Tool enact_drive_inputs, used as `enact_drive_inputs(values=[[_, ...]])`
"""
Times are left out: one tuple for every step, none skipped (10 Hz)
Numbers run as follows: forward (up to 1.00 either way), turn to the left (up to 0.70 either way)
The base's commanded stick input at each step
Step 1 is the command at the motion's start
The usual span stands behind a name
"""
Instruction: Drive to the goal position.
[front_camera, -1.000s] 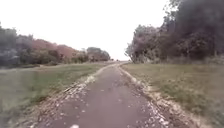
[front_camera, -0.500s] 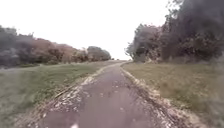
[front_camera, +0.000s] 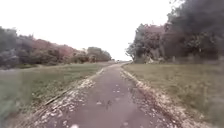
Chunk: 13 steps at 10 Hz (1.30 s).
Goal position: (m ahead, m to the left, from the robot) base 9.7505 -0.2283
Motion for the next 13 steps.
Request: enact_drive_inputs(values=[[0.70,0.00],[0.70,0.00],[0.70,0.00],[0.70,0.00],[0.70,0.00],[0.70,0.00],[0.70,0.00],[0.70,-0.04],[0.70,-0.13],[0.70,-0.19],[0.70,0.00],[0.70,0.00],[0.70,0.00]])
